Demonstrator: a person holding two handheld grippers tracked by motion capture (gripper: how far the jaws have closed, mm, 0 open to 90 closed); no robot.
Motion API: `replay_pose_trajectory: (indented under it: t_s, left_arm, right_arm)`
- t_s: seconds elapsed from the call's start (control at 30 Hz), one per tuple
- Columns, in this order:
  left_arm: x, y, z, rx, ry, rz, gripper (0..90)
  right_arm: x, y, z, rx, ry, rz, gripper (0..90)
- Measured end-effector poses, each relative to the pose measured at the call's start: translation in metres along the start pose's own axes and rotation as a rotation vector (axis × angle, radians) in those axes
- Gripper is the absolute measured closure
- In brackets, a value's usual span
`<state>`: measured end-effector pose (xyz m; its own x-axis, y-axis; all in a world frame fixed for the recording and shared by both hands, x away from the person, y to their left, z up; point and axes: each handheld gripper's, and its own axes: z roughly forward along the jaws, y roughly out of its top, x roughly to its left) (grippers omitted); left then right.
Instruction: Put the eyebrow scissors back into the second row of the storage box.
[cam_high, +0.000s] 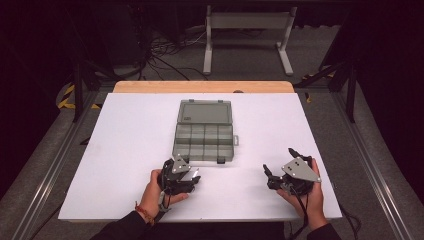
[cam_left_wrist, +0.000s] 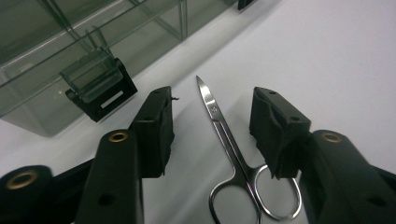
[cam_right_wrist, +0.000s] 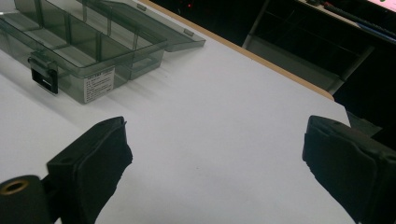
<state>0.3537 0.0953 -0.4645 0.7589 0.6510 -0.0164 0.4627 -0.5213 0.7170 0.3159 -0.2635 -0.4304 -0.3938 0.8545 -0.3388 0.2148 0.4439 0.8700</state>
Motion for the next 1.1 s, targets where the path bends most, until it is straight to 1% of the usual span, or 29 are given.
replay_pose_trajectory:
  t_s: [0.03,0.07,0.1,0.13,0.2,0.23,0.27,0.33,0.37,0.5,0.53,0.57,0.6,0.63,0.77,0.87,0.9,0.93,0.97,1.03,1.1]
  left_arm:
    - [0.0,0.0,0.0,0.0,0.0,0.0,53.5]
    - [0.0,0.001,0.001,0.0,0.004,-0.001,53.5]
    - [-0.001,0.001,0.001,0.002,0.002,-0.004,56.6]
    - [-0.001,0.001,0.001,0.001,0.003,0.008,56.6]
    - [-0.001,0.001,0.001,0.001,-0.002,0.013,59.2]
    - [-0.001,0.002,0.001,0.011,-0.01,0.037,60.8]
    - [0.0,0.003,0.001,0.017,-0.019,0.037,64.0]
    - [0.001,0.004,0.001,0.023,-0.027,0.026,66.3]
    - [0.0,0.004,0.001,0.025,-0.028,0.028,67.9]
    - [-0.001,0.004,0.001,0.021,-0.02,0.031,73.5]
    - [-0.001,0.003,0.001,0.017,-0.015,0.025,75.0]
    - [-0.002,0.003,0.002,0.015,-0.009,0.024,75.0]
    - [-0.003,0.003,0.002,0.012,-0.004,0.033,80.3]
    - [-0.003,0.003,0.002,0.012,-0.004,0.033,81.6]
    - [-0.003,0.003,0.002,0.01,-0.011,0.028,82.7]
    - [-0.004,0.003,0.001,0.004,-0.005,0.038,84.8]
    - [-0.005,0.003,0.001,0.012,0.0,0.048,84.9]
    - [-0.005,0.003,0.001,0.012,0.0,0.048,84.9]
    - [-0.006,0.004,0.001,0.017,0.006,0.06,84.9]
    - [-0.005,0.004,-0.001,0.018,0.007,0.07,84.9]
    - [-0.004,0.004,-0.004,0.004,0.006,0.075,84.9]
  right_arm:
    - [0.0,0.0,0.0,0.0,0.0,0.0,7.6]
    - [0.0,0.0,0.0,0.001,0.003,-0.002,7.6]
    - [0.0,-0.001,0.001,0.006,0.003,-0.009,7.8]
    - [0.0,-0.001,0.001,0.006,0.003,-0.009,7.8]
    - [0.0,-0.001,0.001,0.011,0.005,-0.011,7.8]
    - [0.0,-0.001,0.002,0.012,0.007,-0.011,7.8]
    - [0.0,-0.001,0.002,0.016,0.015,-0.011,7.9]
    - [0.0,-0.003,0.004,0.03,0.023,-0.014,7.9]
    - [0.001,-0.003,0.005,0.04,0.026,-0.019,7.8]
    - [0.002,-0.004,0.006,0.047,0.031,-0.025,7.9]
    - [0.002,-0.004,0.008,0.054,0.058,-0.016,7.9]
    - [0.002,-0.004,0.008,0.054,0.058,-0.016,7.9]
    - [0.001,-0.005,0.01,0.067,0.067,-0.011,7.9]
    - [0.001,-0.005,0.01,0.067,0.067,-0.011,7.9]
    - [0.002,-0.006,0.011,0.077,0.078,-0.01,7.9]
    - [0.002,-0.006,0.011,0.079,0.08,-0.015,7.8]
    - [0.002,-0.006,0.011,0.079,0.083,-0.015,7.8]
    - [0.002,-0.006,0.011,0.079,0.083,-0.015,7.8]
    - [0.002,-0.006,0.011,0.079,0.087,-0.016,7.9]
    - [0.002,-0.006,0.011,0.079,0.089,-0.018,7.9]
    - [0.002,-0.006,0.01,0.078,0.087,-0.017,7.8]
